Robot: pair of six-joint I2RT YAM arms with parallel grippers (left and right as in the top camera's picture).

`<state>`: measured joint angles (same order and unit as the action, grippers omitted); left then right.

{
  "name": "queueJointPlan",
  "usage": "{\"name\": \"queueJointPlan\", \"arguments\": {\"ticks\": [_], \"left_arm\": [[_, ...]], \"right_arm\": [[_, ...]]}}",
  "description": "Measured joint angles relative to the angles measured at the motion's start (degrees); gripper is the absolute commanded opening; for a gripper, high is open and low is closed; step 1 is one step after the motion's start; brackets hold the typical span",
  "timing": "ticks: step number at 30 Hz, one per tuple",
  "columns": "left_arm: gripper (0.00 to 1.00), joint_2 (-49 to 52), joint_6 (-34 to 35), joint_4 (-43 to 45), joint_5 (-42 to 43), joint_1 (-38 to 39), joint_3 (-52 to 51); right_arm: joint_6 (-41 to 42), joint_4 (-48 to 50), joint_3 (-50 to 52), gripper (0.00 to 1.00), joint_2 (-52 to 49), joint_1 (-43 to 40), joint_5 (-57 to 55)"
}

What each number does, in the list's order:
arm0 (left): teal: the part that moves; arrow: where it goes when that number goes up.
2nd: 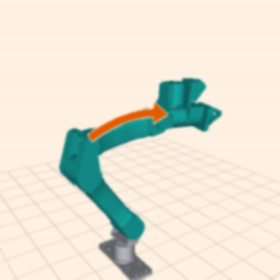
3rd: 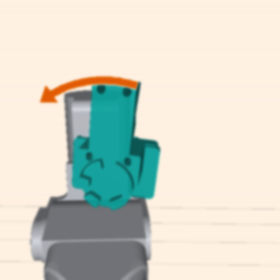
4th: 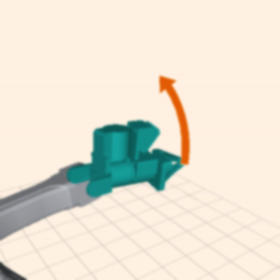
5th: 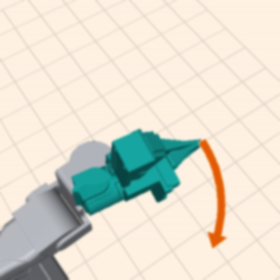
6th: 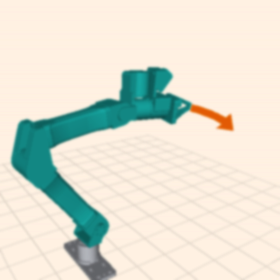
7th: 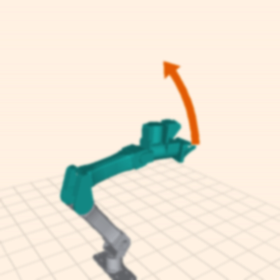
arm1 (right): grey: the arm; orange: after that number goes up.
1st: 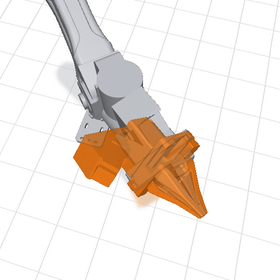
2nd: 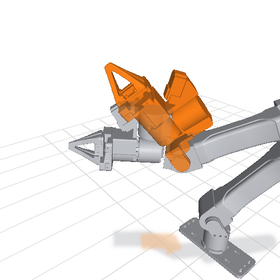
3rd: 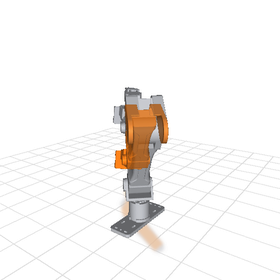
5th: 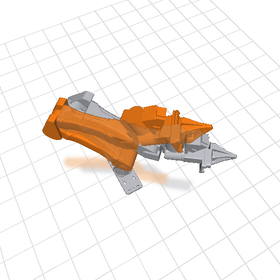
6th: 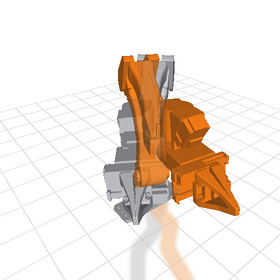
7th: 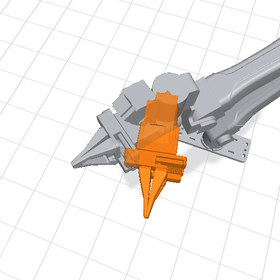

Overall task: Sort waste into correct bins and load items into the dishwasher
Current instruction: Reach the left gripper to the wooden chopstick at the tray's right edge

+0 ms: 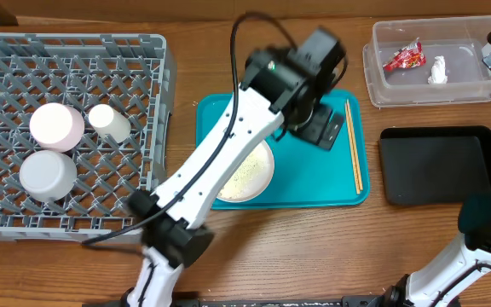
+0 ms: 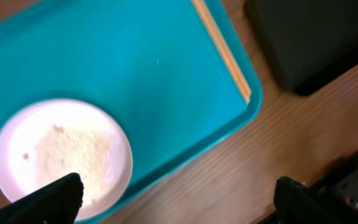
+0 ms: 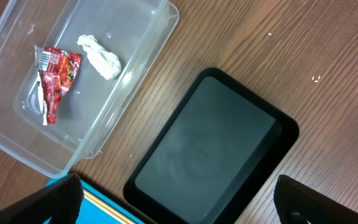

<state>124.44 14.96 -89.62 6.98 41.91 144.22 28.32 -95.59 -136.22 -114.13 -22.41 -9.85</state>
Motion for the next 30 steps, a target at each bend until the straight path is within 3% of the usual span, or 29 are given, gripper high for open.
{"name": "queueJointPlan", "arguments": {"ticks": [5, 7, 12, 19, 23, 30], "left_arm": [[1.0, 4.92, -0.68, 4.2, 1.22, 0.13, 7.45], [0.91, 5.95, 0.83, 7.21, 2.49, 0.31, 7.45], [0.8, 8.31, 14.14, 12.59, 1.33, 0.52, 7.32], [0.73, 14.49, 33.9, 13.03, -11.63, 1.64, 7.32], [0.74, 19.74, 37.24, 13.4, -17.66, 2.64, 7.21], [0.73, 25.92, 37.0, 16.57, -23.32, 5.29, 6.84]], "right_arm": [[0.02, 0.04, 0.0, 1.0, -0.02, 0.0, -0.02], [-0.02, 0.02, 0.0, 1.0, 0.0, 0.0, -0.02], [0.0, 0.02, 0.0, 1.0, -0.02, 0.0, -0.02], [0.0, 0.04, 0.0, 1.0, 0.0, 0.0, -0.02], [0.0, 0.04, 0.0, 1.0, 0.0, 0.0, -0.02], [-0.02, 0.02, 0.0, 1.0, 0.0, 0.0, 0.0]]}}
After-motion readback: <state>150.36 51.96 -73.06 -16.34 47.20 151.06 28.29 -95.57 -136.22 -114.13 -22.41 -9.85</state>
